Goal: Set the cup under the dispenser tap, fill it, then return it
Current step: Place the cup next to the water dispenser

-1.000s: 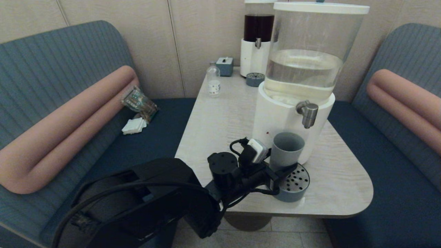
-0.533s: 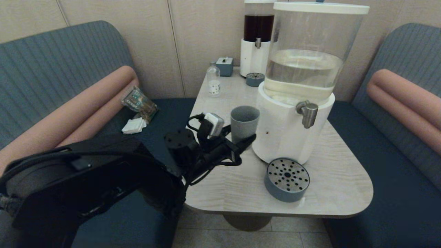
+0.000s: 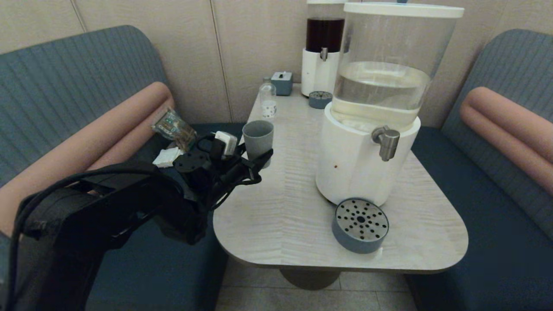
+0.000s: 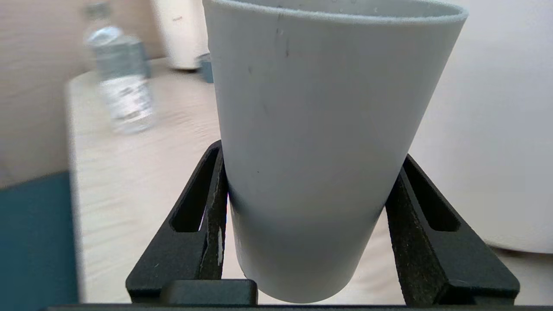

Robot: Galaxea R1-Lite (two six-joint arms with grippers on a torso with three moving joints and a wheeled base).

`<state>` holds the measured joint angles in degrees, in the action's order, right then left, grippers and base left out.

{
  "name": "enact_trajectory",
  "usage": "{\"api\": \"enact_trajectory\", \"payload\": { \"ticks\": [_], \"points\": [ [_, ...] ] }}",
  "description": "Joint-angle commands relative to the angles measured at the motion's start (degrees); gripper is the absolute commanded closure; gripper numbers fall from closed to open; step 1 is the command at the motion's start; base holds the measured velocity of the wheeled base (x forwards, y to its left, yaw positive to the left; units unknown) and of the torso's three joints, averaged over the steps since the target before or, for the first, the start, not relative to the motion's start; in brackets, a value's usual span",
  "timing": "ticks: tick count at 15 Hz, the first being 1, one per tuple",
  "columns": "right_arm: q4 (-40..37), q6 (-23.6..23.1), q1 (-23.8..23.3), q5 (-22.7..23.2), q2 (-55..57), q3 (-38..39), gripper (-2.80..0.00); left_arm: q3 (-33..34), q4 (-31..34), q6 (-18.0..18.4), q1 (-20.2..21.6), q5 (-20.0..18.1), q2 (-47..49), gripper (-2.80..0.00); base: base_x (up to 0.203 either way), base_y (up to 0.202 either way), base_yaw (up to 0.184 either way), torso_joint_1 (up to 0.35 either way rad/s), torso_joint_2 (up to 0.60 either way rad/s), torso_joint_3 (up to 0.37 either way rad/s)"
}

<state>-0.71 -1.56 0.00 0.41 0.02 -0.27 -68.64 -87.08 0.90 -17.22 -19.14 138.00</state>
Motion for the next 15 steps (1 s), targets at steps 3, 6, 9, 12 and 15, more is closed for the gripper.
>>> {"api": "enact_trajectory", "payload": {
  "ticks": [3,6,9,12,15],
  "points": [
    [0.0,-0.02,0.0,0.02,0.06,0.0,0.0,-12.98,-0.58,-0.9,2.51,1.23,12.25,0.0,0.0,0.0,0.0,0.0,0.0,0.0],
    [0.0,-0.02,0.0,0.02,0.06,0.0,0.0,-15.69,-0.59,-1.79,2.98,1.88,16.1,0.0,0.0,0.0,0.0,0.0,0.0,0.0],
    [0.0,-0.02,0.0,0.02,0.06,0.0,0.0,-15.91,-0.59,-1.87,2.99,1.91,17.71,0.0,0.0,0.0,0.0,0.0,0.0,0.0],
    [0.0,-0.02,0.0,0.02,0.06,0.0,0.0,-15.91,-0.59,-1.87,2.99,1.91,17.72,-2.8,0.0,0.0,0.0,0.0,0.0,0.0],
    [0.0,-0.02,0.0,0.02,0.06,0.0,0.0,-15.82,-0.59,-1.96,2.99,2.0,17.48,-2.8,0.0,0.0,0.0,0.0,0.0,0.0]
  ]
}}
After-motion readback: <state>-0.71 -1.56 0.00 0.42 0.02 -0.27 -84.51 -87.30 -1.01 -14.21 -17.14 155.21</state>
